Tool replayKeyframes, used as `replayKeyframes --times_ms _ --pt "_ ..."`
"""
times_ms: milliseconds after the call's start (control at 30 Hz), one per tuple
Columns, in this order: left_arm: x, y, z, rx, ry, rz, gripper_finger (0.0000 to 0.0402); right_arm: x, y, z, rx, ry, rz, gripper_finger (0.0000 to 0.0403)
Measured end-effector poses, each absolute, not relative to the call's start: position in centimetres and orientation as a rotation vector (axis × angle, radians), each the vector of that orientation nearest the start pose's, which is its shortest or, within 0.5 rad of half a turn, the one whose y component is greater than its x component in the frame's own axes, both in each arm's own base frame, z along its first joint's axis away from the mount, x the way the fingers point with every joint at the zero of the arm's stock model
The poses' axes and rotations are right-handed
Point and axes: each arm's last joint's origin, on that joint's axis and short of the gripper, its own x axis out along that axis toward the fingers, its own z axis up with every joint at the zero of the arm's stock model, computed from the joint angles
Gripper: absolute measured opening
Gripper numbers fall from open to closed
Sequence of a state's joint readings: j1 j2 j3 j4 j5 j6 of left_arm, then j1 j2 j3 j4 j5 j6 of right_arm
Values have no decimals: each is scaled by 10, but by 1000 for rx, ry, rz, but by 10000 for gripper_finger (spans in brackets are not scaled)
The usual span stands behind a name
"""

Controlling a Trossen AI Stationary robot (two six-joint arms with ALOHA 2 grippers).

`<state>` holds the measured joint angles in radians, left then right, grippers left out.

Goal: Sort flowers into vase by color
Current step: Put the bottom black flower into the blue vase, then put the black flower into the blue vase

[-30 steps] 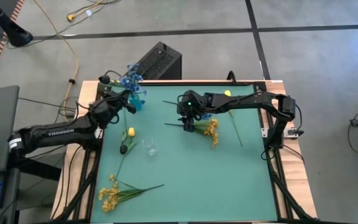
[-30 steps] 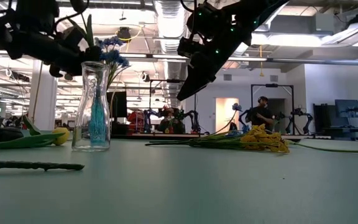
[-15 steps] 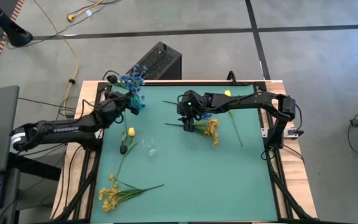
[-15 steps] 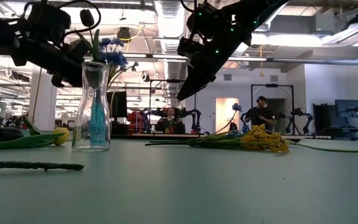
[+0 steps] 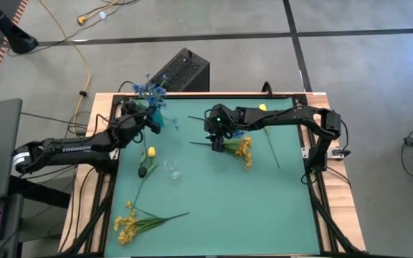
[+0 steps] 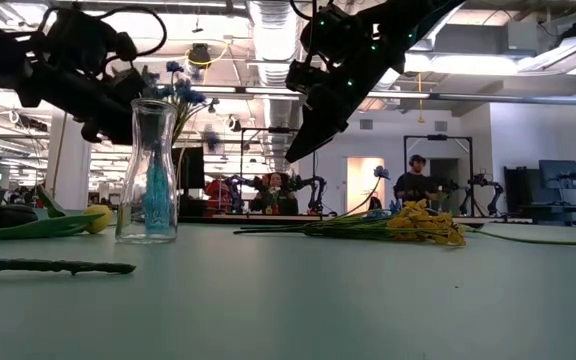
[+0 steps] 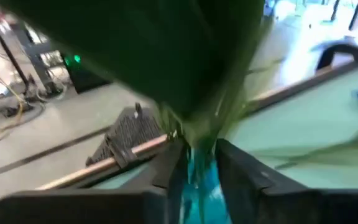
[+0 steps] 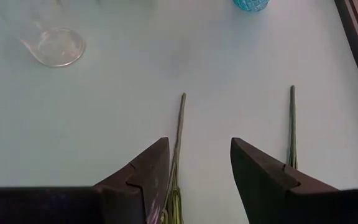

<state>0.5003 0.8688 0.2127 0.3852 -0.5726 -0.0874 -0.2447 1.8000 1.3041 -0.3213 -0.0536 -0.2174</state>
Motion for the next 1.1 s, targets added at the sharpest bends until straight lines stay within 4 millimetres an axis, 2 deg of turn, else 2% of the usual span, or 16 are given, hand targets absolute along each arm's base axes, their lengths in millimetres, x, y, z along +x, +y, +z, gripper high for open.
replayKeyframes --times_ms 133,367,600,767,1100 --pt "142 94 178 -73 306 1022 142 379 -93 226 -83 824 -91 195" --pt "148 96 200 -107 503 980 194 378 -93 226 -76 831 -93 195" --pt "147 94 232 -152 652 961 201 379 -92 226 -76 830 -92 195" --pt "148 94 256 -153 595 915 201 379 -92 226 -75 830 -92 195" --pt "145 92 284 -142 570 898 201 378 -92 225 -74 838 -91 195"
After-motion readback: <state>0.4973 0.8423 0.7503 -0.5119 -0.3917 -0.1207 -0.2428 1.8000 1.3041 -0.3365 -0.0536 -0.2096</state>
